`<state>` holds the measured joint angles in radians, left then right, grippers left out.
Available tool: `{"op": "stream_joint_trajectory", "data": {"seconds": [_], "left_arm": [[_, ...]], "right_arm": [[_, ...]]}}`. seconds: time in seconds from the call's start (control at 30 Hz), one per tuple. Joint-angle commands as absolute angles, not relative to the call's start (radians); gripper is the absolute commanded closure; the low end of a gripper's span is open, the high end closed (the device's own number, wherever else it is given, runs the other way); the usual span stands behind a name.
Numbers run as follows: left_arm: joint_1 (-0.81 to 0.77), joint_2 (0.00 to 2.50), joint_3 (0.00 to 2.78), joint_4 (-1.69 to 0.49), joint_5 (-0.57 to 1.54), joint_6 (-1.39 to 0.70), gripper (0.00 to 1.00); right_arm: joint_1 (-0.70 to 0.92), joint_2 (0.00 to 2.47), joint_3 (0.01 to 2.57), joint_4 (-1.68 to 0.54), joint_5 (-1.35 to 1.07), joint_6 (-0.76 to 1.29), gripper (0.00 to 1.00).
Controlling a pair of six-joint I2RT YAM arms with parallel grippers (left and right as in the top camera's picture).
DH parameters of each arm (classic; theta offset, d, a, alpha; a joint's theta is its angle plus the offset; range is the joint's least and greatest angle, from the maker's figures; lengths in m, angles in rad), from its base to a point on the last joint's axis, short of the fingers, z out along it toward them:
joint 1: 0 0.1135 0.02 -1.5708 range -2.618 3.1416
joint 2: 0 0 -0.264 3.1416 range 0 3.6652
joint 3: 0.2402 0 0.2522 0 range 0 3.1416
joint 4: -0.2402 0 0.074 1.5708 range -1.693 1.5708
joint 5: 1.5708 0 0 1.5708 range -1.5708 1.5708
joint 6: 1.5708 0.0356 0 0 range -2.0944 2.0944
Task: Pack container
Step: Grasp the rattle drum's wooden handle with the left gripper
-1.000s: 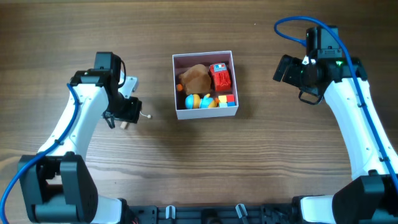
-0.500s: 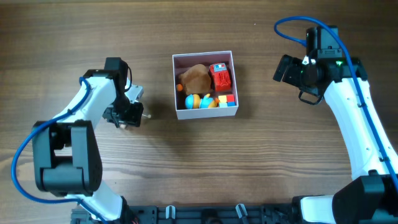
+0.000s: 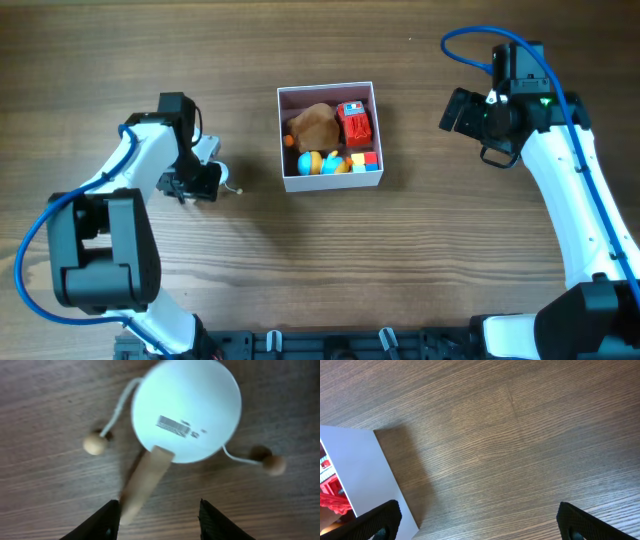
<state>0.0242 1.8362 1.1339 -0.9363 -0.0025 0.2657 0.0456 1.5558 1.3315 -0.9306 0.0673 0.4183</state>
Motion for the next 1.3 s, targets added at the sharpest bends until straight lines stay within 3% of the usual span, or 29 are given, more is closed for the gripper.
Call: {"op": "stream_joint_trajectory", "data": {"seconds": [0.0, 0.23, 0.73, 0.83, 1.0, 1.27], "left_arm": [[0.033, 1.846, 1.123, -0.907, -0.008, 0.285, 0.46], [0.033, 1.846, 1.117, -0.893, 0.036, 0.285, 0.46], [0.03, 1.846, 1.036, -0.866, 0.064, 0.256, 0.55], [0.03, 1.846, 1.036, -0.853, 0.064, 0.228, 0.64], [0.03, 1.846, 1.036, -0.841, 0.104, 0.227, 0.95], [0.027, 1.846, 1.036, -0.845, 0.159, 0.133, 0.96]], "right_arm": [[0.044, 1.563, 1.327, -0.928, 0.058, 0.419, 0.0], [0.044, 1.563, 1.327, -0.928, 0.058, 0.419, 0.0], [0.044, 1.563, 1.327, -0.928, 0.058, 0.419, 0.0], [0.044, 1.563, 1.327, -0.928, 0.058, 0.419, 0.0], [0.044, 1.563, 1.327, -0.928, 0.058, 0.419, 0.0], [0.044, 1.563, 1.327, -0.928, 0.058, 0.42, 0.0]]}}
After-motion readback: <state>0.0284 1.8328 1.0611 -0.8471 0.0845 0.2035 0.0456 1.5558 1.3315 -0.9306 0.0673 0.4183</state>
